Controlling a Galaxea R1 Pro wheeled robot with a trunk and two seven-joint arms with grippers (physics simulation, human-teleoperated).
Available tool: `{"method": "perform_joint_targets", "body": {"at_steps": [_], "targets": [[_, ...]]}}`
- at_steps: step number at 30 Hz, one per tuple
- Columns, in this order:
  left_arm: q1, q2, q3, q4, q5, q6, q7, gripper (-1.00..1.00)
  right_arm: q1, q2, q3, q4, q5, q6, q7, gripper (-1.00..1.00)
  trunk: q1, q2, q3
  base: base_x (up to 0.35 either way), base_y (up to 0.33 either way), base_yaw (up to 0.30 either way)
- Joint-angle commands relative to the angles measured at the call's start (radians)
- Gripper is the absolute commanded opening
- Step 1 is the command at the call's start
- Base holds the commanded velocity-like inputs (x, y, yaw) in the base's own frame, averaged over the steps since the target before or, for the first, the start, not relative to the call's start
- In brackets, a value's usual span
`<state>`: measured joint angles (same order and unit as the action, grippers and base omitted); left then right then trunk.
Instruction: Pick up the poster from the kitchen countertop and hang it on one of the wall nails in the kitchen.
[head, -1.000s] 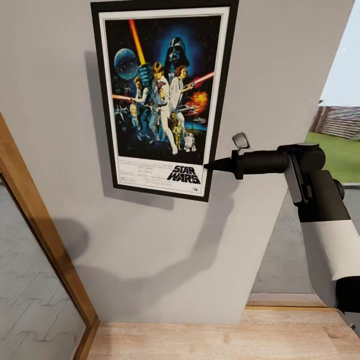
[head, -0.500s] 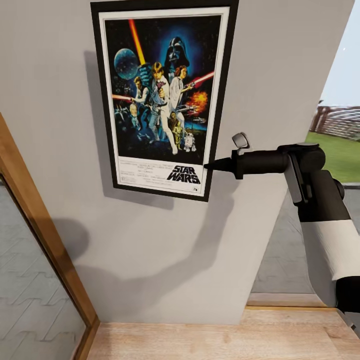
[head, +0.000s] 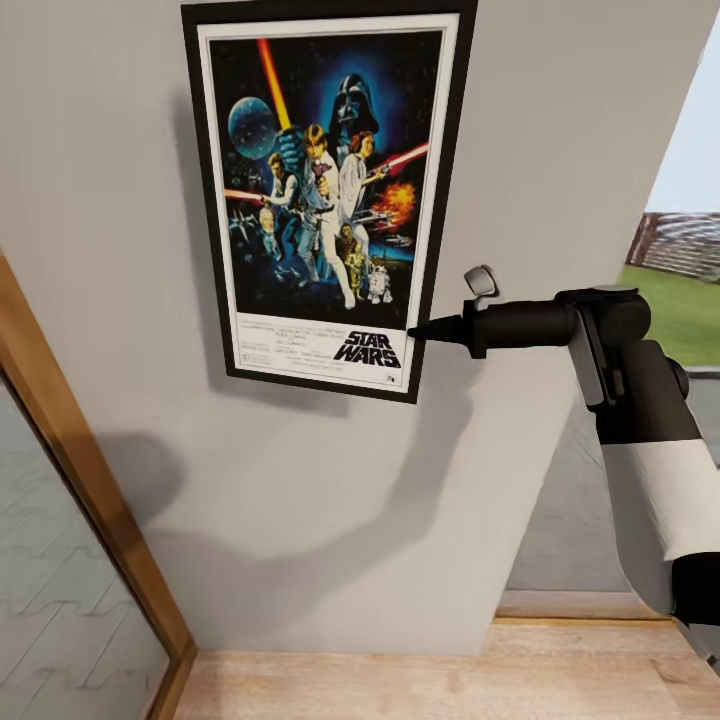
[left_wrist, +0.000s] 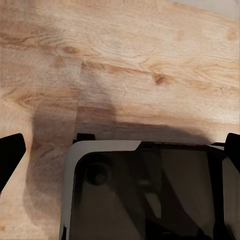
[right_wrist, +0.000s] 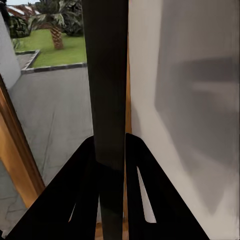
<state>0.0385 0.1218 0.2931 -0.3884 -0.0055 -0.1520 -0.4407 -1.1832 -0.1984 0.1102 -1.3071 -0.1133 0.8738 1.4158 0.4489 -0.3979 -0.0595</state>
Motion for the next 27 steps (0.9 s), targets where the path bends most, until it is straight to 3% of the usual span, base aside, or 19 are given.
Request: {"method": "perform_joint_targets", "body": {"at_steps": [1,27], "targets": [[0.000,-0.001,0.006,-0.001,-0.001,0.000,-0.007,1.00,-0.001,-0.001,0.002,0.000,-0.006,0.010,-0.002,-1.00,0.001,-0.002,-0.002,0.276,0.000,0.000],[0.000,-0.001,0.006,-0.001,-0.001,0.000,-0.007,1.00,-0.001,-0.001,0.002,0.000,-0.006,0.010,-0.002,-1.00,0.001,-0.002,-0.002,0.091,0.000,0.000]]}}
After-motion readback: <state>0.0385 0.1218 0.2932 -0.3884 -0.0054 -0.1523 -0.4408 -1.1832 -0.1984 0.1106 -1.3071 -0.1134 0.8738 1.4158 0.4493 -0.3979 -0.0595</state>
